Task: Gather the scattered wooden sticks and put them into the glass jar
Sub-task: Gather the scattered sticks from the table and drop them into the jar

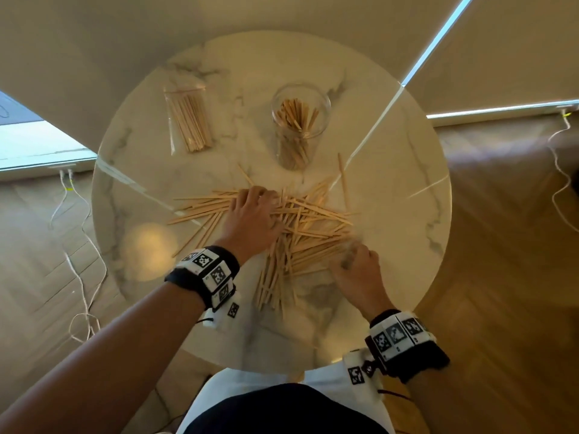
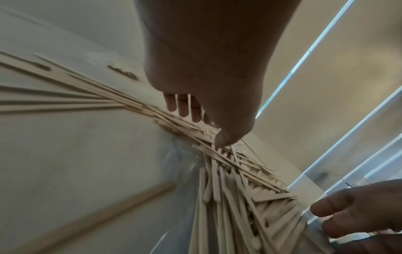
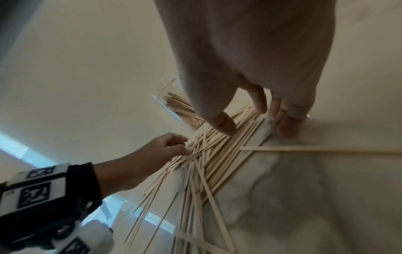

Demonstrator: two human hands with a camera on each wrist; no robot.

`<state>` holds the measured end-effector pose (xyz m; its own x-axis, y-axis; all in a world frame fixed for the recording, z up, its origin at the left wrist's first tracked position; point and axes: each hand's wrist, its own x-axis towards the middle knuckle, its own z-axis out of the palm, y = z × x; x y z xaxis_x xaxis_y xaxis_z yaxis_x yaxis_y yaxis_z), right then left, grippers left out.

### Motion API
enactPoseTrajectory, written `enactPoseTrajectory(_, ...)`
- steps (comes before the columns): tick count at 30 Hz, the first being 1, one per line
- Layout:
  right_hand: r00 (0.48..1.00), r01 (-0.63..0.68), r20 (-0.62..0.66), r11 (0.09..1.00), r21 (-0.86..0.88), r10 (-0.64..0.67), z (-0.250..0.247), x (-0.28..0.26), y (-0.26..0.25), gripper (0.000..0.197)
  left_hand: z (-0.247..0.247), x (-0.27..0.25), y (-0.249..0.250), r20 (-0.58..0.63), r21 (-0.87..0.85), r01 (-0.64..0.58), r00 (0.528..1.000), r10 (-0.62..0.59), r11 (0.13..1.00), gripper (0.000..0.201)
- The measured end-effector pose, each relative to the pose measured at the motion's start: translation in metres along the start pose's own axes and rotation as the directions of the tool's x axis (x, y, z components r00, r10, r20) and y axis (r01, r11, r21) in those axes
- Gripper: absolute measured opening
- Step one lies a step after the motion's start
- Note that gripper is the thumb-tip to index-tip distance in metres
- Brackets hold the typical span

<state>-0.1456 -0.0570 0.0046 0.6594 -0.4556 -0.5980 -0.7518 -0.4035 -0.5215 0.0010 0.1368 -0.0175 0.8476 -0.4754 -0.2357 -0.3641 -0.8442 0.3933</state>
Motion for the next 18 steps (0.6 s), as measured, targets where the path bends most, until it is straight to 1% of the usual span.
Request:
enactPoseTrajectory(2, 1.0, -0.013, -0.024, 0.997, 0.072, 0.015, 0.008, 0.006, -0.007, 0.042, -0.002, 0.013, 0.005, 0.083, 0.072, -0.013, 0.997, 0.007, 0.997, 0.05)
enactPoseTrajectory(4, 0.997, -0.005, -0.07, 0.991, 0.134, 0.014, 0.017, 0.014, -0.024, 0.034, 0.001, 0.02, 0.009, 0.117, 0.091, -0.043, 0.993, 0.032, 0.995, 0.046)
enactPoseTrajectory(6, 0.995, 0.015, -0.097, 0.987, 0.159, 0.0, 0.025, 0.022, -0.041, 0.041, 0.003, 0.022, 0.013, 0.113, 0.063, -0.053, 0.993, 0.045, 0.997, 0.038)
enactPoseTrajectory(8, 0.991, 0.052, -0.132, 0.984, 0.172, -0.029, 0.029, 0.028, -0.052, 0.042, 0.004, 0.023, 0.015, 0.115, -0.021, -0.06, 0.991, 0.062, 0.998, 0.034)
enactPoseTrajectory(9, 0.99, 0.05, -0.136, 0.982, 0.18, -0.025, 0.03, 0.029, -0.055, 0.043, 0.005, 0.025, 0.014, 0.125, -0.074, -0.063, 0.989, 0.072, 0.995, 0.033)
enactPoseTrajectory(11, 0.991, 0.028, -0.133, 0.976, 0.214, 0.0, 0.031, 0.03, -0.057, 0.05, 0.004, 0.026, 0.011, 0.13, -0.171, -0.05, 0.989, 0.073, 0.984, 0.031)
enactPoseTrajectory(13, 0.99, -0.035, -0.127, 0.97, 0.24, 0.067, 0.031, 0.028, -0.054, 0.064, 0.001, 0.023, 0.004, 0.075, -0.22, -0.031, 0.996, 0.048, 0.975, 0.031)
enactPoseTrajectory(14, 0.988, -0.068, -0.121, 0.972, 0.227, 0.098, 0.032, 0.025, -0.055, 0.071, -0.001, 0.019, 0.0, 0.052, -0.247, -0.003, 0.998, 0.017, 0.969, 0.029)
enactPoseTrajectory(16, 0.986, -0.105, -0.116, 0.984, 0.144, 0.122, 0.04, 0.024, -0.06, 0.081, -0.004, 0.011, -0.007, 0.044, -0.31, 0.043, 0.999, -0.031, 0.95, 0.024)
enactPoseTrajectory(18, 0.987, -0.082, -0.133, 0.996, 0.036, 0.086, 0.051, 0.028, -0.076, 0.088, -0.006, 0.0, -0.015, 0.047, -0.354, 0.067, 0.997, -0.054, 0.933, 0.025)
